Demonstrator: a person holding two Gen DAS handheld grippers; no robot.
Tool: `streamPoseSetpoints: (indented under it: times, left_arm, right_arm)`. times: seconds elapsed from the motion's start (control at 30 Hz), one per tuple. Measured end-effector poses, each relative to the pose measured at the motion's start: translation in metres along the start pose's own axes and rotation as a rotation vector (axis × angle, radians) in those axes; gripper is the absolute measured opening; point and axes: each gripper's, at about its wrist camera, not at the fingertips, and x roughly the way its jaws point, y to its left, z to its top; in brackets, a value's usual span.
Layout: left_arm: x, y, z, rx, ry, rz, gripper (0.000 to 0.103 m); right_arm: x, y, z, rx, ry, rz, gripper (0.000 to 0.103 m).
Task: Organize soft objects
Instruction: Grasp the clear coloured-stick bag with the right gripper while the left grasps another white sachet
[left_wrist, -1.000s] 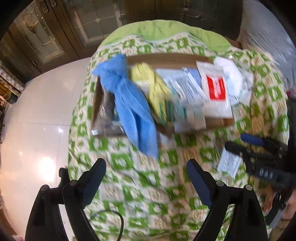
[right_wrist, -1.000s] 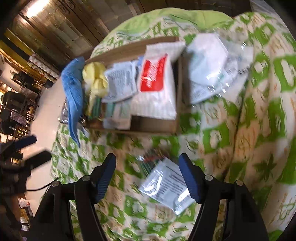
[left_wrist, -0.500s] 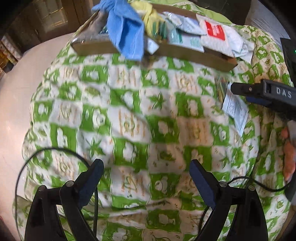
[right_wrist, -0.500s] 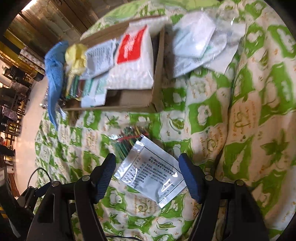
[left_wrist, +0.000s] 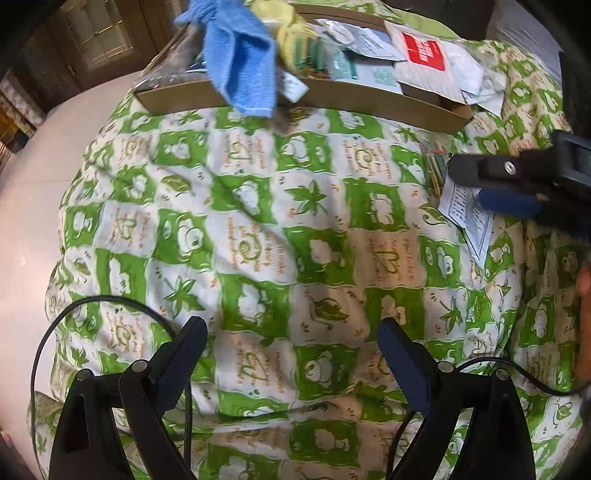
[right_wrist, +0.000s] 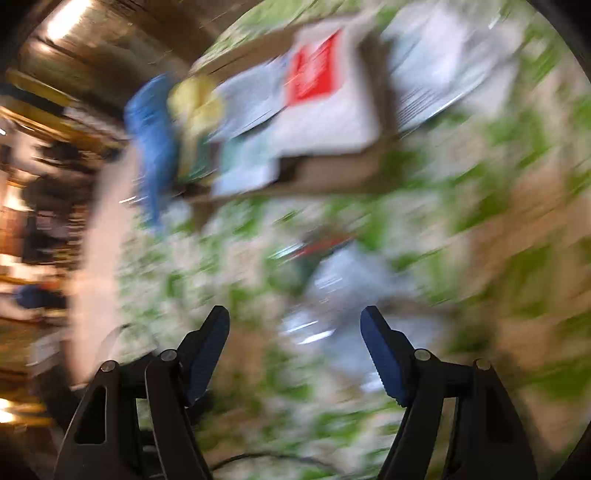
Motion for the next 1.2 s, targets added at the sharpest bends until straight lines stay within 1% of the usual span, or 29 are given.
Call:
streamPoseSetpoints:
  times: [0.03,0.07,0.13,0.2,0.23,0.3,0.37,0.47,0.53,0.57,0.6,0.67,0.7,0.77,0.8,0.87,0.93,1.0,1.07,1.1,1.13,1.2]
  left_arm:
    - [0.001,-0.003,0.001,0.006,0.003,-0.001,0.095]
    - [0.002,-0.006,0.003,0.012,0.007,-0.003,0.095]
    - [0.005,-0.013,0.005,0.022,0.013,-0.007,0.095]
    - [0.007,-0.023,0.010,0.031,0.015,-0.008,0.095]
    - [0.007,-0.027,0.011,0.034,0.015,-0.010,0.095]
    - [0.007,-0.035,0.014,0.035,0.015,-0.014,0.095]
    - [0.008,-0.041,0.016,0.034,0.012,-0.014,0.095]
    - [0.006,-0.036,0.012,0.025,0.012,-0.018,0.095]
    - [0.007,-0.034,0.011,0.015,0.013,-0.020,0.095]
    - [0.005,-0.026,0.008,0.013,0.012,-0.024,0.095]
    - [0.003,-0.019,0.006,0.011,0.011,-0.028,0.095]
    - [0.001,-0.016,0.005,0.010,0.009,-0.030,0.095]
    - [0.000,-0.013,0.004,0.009,0.007,-0.028,0.095]
    - [-0.001,-0.007,0.004,0.000,0.005,-0.026,0.095]
    - [-0.001,-0.003,0.004,-0.009,0.007,-0.030,0.095]
    - [0.000,0.002,0.004,-0.025,0.012,-0.041,0.095]
    - [0.000,0.006,0.004,-0.029,0.016,-0.048,0.095]
    - [0.001,0.004,0.002,-0.020,0.018,-0.050,0.095]
    - [0.001,0.000,0.001,-0.005,0.023,-0.058,0.095]
    - [0.001,-0.002,0.000,0.004,0.026,-0.064,0.095]
    - [0.001,-0.005,-0.001,0.010,0.028,-0.066,0.095]
    - [0.002,-0.011,-0.001,0.027,0.033,-0.071,0.095]
  right_arm:
    - [0.000,-0.003,0.003,-0.008,0.002,-0.035,0.074]
    - [0.003,-0.005,0.005,-0.016,0.020,-0.050,0.074]
    - [0.016,-0.006,0.008,-0.048,0.080,-0.042,0.074]
    - [0.029,-0.005,0.013,-0.068,0.114,-0.068,0.074]
    - [0.039,-0.003,0.015,-0.074,0.144,-0.083,0.077]
    - [0.047,0.002,0.016,-0.081,0.162,-0.093,0.080]
    - [0.049,0.014,0.011,-0.135,0.167,-0.103,0.080]
    - [0.053,0.033,-0.005,-0.215,0.217,-0.042,0.080]
    - [0.059,0.047,-0.016,-0.284,0.241,-0.071,0.080]
    - [0.060,0.052,-0.019,-0.314,0.244,-0.095,0.080]
    - [0.061,0.056,-0.022,-0.324,0.248,-0.098,0.080]
    - [0.058,0.057,-0.025,-0.316,0.256,-0.072,0.080]
    - [0.055,0.056,-0.026,-0.292,0.253,-0.048,0.080]
    - [0.049,0.045,-0.023,-0.202,0.257,0.004,0.080]
    - [0.043,0.034,-0.021,-0.176,0.262,0.017,0.080]
    - [0.043,0.029,-0.019,-0.152,0.248,0.010,0.080]
    - [0.041,0.020,-0.016,-0.116,0.193,-0.016,0.080]
    - [0.034,0.013,-0.006,-0.070,0.133,-0.023,0.080]
    - [0.033,0.011,0.000,-0.055,0.101,-0.031,0.080]
    - [0.033,0.013,0.011,-0.062,0.104,-0.038,0.076]
    - [0.038,0.010,0.020,-0.071,0.116,-0.035,0.068]
    - [0.050,0.013,0.023,-0.090,0.157,-0.042,0.063]
